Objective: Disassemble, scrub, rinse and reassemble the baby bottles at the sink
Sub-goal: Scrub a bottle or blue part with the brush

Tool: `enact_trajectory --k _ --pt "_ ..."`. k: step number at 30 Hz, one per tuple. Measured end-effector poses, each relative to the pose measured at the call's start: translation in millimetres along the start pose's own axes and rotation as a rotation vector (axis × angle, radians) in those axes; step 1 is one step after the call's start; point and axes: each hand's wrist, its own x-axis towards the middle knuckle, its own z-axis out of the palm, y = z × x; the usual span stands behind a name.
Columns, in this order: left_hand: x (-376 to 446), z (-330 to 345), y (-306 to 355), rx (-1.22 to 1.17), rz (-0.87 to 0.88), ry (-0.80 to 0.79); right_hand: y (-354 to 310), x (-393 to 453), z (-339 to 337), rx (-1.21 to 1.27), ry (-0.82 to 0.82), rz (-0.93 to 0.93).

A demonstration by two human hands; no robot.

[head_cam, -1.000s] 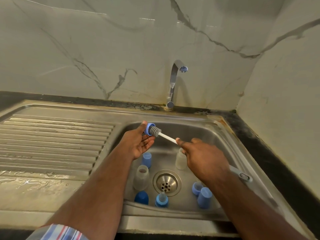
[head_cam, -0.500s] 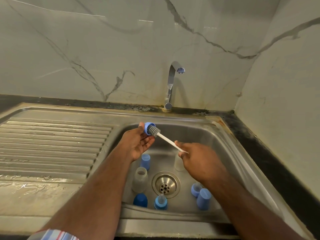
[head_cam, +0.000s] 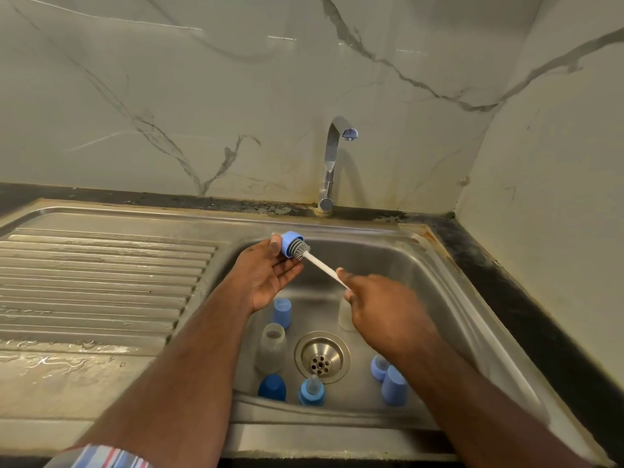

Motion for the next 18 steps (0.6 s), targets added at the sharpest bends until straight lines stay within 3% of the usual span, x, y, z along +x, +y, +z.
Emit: enact_trajectory --k 4,6,9,11,13,16,18 --pt "-1 0 0 0.01 -0.011 -0.007 -7 0 5 -0.153 -0.01 -0.046" --pt "-1 -2 0 0.005 -0.026 -0.018 -8 2 3 0.166 -0.071 0.019" --pt "-2 -3 0 0.0 -0.039 -0.049 -1 1 1 0.942 -0.284 0.302" --pt "-1 -3 0 -0.009 -0.04 -0.078 4 0 -6 1.101 -0.36 0.359" --pt "-2 -2 0 -0.006 -0.044 -0.08 4 1 -9 0.971 -0.312 0.321" --pt "1 -2 -2 0.011 -0.046 -0.051 4 5 -7 0.302 -0.09 0.108" --pt "2 -1 -3 0.02 -0.043 -0.022 3 4 -4 -0.018 -0.013 0.008"
